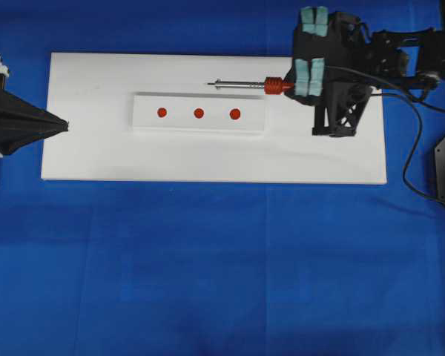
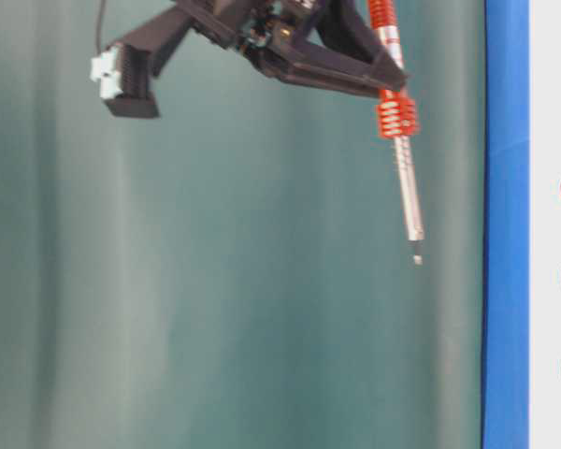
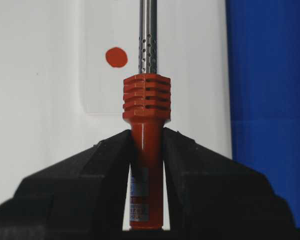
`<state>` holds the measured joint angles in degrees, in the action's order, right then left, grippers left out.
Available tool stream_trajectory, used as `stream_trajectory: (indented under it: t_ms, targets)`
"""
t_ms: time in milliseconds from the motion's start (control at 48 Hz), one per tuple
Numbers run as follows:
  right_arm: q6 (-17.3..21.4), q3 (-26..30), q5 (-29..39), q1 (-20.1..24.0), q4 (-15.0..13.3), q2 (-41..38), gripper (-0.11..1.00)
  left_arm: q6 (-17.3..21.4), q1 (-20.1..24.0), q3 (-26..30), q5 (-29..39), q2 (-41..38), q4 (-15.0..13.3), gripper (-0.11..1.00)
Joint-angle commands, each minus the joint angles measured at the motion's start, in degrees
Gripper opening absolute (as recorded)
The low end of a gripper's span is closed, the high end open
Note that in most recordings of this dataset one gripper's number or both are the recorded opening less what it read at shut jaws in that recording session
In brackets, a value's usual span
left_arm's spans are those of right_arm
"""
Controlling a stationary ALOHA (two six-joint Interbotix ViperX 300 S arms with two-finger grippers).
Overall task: Touch the tip of the soldering iron to the mark.
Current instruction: 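Lower the iron tip onto the red dot again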
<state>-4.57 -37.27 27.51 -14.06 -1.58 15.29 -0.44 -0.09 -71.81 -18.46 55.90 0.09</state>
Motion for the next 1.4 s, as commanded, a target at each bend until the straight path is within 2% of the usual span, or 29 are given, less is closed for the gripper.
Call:
stream_trajectory:
  t_ms: [0, 626, 1376]
  targets:
    - [0.0, 0.9, -1.1, 0.5, 0.1, -1.2, 0.06, 0.0, -0.1, 0.5, -0.3, -0.4, 0.1, 0.00]
    - [-0.3, 0.6, -6.9, 1.1, 0.3, -12.3, 0.06, 0.0, -0.1, 0.5, -0.4, -0.5, 0.1, 0.00]
    - [-0.2, 0.4, -6.9, 1.3, 0.3, -13.0, 0.06, 0.1, -0.1, 0.5, -0.4, -0.4, 0.0, 0.00]
